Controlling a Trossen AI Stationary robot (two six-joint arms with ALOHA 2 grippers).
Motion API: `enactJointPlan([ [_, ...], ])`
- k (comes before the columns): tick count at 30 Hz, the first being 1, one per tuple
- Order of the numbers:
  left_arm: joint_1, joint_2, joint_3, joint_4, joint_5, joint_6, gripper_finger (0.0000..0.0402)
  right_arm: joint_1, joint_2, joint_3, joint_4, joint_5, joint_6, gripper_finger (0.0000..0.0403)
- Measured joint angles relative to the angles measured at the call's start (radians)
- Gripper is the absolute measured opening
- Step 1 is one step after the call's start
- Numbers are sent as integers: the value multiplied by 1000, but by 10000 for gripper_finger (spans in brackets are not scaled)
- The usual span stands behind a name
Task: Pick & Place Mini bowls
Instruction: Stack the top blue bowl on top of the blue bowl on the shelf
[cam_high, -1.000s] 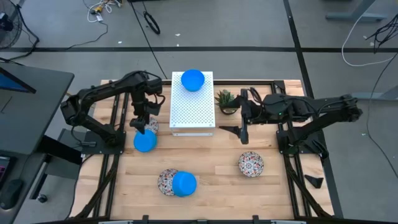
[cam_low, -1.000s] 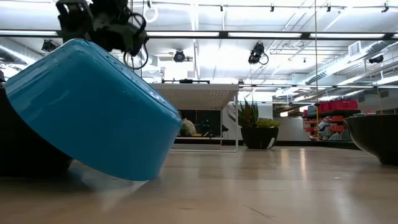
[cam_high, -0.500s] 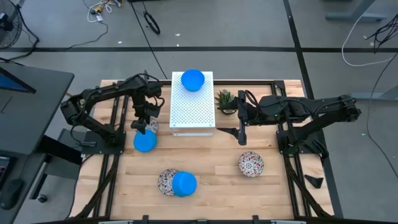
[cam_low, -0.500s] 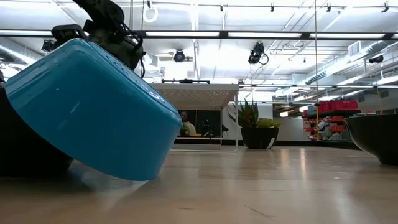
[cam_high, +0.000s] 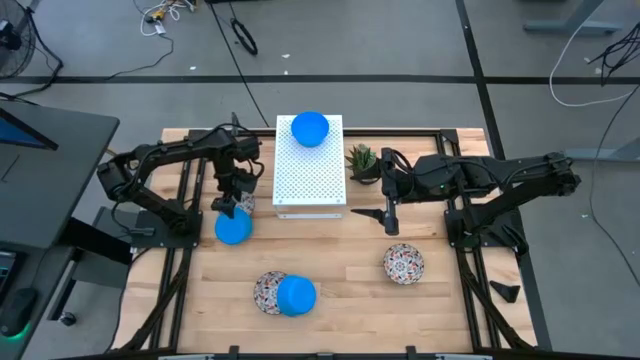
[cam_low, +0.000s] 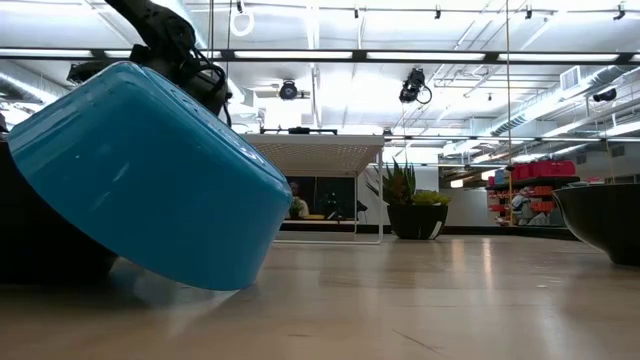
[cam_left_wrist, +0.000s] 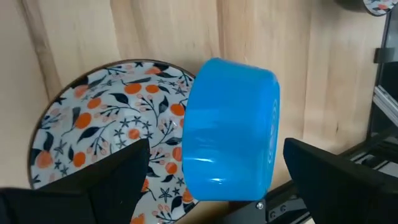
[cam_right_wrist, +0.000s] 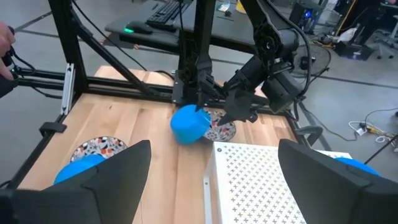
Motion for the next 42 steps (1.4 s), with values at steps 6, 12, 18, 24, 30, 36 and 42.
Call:
enactJointPlan([
  [6, 0, 33, 0, -12, 2, 0, 374, 0, 0, 0, -4, 0, -6, 354],
  [12, 0, 78, 0, -7, 9, -1, 374, 0, 0, 0, -4, 3, -7, 354],
  [18, -2, 101, 0, -22, 47, -1, 374, 0, -1, 1, -4, 3, -7, 354],
  [24, -2, 113, -10, -31, 52, 0, 374, 0, -1, 1, -4, 3, -3, 354],
  [30, -7, 113, -48, -32, 67, -1, 374, -1, -1, 1, -3, 4, -5, 354],
  [36, -25, 113, -76, -30, 75, -9, 358, -3, -1, 1, -1, 5, -7, 354],
  [42, -26, 113, -76, -30, 79, -28, 296, -3, -1, 1, 6, 6, -25, 354],
])
